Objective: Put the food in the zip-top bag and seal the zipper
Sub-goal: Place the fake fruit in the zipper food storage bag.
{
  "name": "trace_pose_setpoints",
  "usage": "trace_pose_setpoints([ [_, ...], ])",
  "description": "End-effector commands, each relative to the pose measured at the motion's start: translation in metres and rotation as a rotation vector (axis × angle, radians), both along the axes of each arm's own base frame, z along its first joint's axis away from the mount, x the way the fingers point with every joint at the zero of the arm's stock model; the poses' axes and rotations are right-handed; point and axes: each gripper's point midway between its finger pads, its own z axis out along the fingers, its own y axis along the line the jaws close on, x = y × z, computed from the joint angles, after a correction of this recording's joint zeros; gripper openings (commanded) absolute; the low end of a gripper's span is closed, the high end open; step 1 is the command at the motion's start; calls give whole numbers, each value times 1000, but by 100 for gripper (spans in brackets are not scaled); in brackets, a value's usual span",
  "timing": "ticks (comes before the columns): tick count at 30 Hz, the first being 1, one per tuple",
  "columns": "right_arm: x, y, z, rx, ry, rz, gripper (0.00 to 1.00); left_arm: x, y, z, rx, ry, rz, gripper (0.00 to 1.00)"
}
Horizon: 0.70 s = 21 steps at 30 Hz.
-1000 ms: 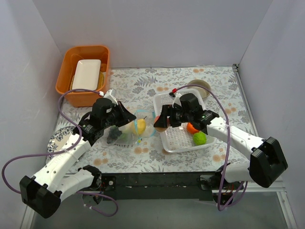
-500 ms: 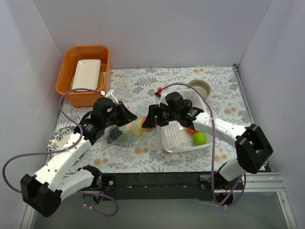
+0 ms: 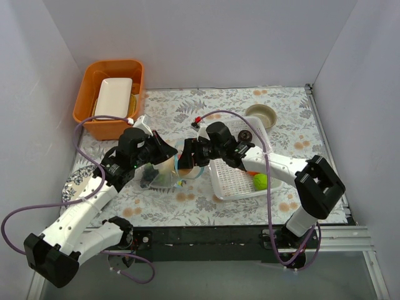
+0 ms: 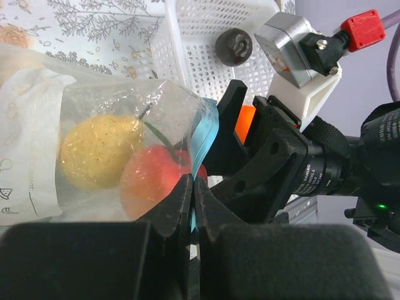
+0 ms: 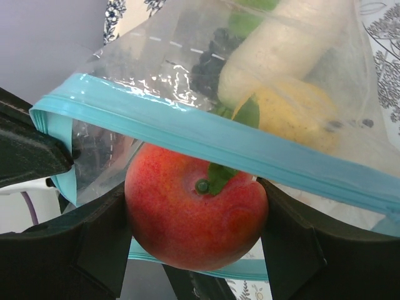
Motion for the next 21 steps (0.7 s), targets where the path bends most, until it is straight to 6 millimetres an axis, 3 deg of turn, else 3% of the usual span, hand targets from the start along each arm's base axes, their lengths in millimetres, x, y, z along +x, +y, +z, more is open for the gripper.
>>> trace_pose_setpoints([
  [1, 1, 23, 34, 120, -52, 79, 57, 6, 13, 30, -12, -75, 83, 0],
  [10, -8, 42, 38, 168, -37, 226, 83, 11, 36, 38, 35, -110, 192, 0],
  [12, -5, 40, 43, 159, -60, 203, 98, 10, 40, 37, 41, -108, 208, 0],
  [21, 18, 12, 74, 74, -248, 43, 98, 9, 44, 34, 35, -104, 237, 0],
])
